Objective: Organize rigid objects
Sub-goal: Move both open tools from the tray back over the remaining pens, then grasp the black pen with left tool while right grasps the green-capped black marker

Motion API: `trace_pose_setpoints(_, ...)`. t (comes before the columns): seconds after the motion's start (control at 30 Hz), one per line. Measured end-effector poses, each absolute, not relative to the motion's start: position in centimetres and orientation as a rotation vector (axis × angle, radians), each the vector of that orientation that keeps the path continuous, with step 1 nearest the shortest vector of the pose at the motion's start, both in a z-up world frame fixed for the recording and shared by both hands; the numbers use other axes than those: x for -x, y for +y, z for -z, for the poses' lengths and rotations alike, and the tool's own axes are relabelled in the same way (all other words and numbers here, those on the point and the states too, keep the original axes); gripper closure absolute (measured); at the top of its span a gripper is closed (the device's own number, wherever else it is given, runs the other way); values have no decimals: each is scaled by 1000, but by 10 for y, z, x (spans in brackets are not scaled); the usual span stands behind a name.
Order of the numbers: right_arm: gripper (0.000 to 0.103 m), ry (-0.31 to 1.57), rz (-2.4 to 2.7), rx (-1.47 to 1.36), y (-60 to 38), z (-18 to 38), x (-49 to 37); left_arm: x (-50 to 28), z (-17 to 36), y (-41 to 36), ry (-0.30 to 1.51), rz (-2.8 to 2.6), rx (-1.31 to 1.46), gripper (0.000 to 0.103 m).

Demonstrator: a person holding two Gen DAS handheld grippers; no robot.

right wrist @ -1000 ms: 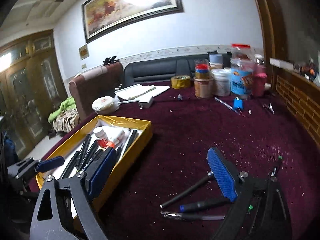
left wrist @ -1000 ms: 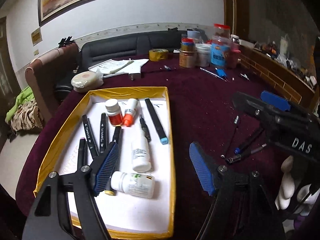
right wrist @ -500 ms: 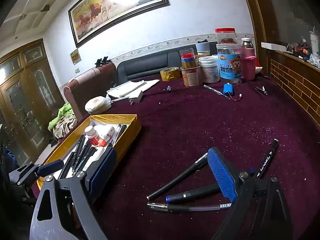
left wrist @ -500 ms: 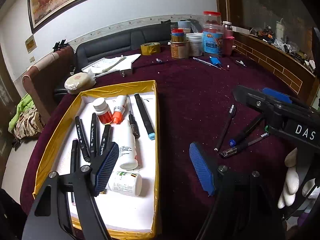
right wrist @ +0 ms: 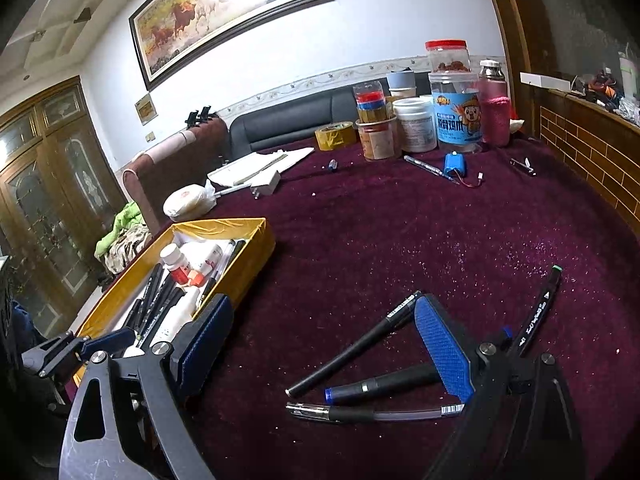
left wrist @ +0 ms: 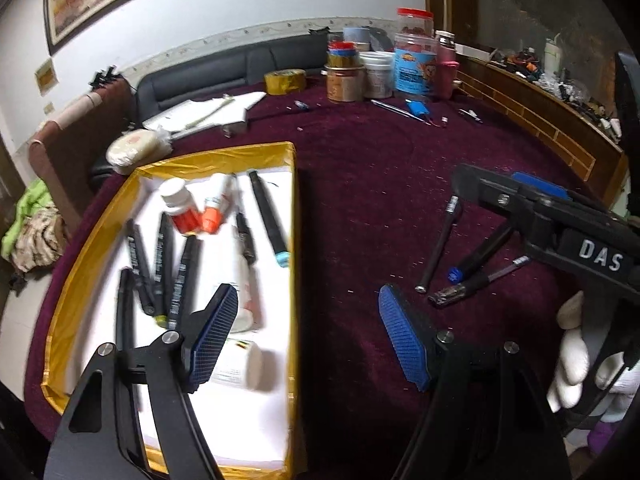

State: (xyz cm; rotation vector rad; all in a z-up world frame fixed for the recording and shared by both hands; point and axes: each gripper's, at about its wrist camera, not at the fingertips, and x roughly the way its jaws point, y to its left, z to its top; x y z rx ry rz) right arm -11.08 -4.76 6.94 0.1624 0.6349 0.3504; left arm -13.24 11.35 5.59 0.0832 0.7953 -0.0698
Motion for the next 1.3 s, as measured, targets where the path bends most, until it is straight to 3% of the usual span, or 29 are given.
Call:
trace_pose_setpoints(0.3, 14, 626, -338, -161, -57, -73, 109, 133, -56, 115, 814, 101, -26, 30)
trace_pose_setpoints(0.53, 14, 616, -175, -204, -126, -75, 99, 131, -56, 104, 827, 154, -25, 30)
trace_pose_setpoints(1.03, 14, 706, -74, -468, -225, -28, 62, 63, -38, 28, 873, 299, -140, 31)
trace_pose_setpoints(1.1, 14, 708, -87, -495, -229, -26, 62, 44, -30, 18, 892, 308, -147, 38)
trace_pose_setpoints(1.27, 14, 728, -98, -534, -234, -20, 61, 25, -11, -2, 927, 360, -180, 74)
trace_pose_setpoints(1.3, 14, 731, -97, -541, -235, -19, 60, 27, -14, -2, 929, 378, -177, 77)
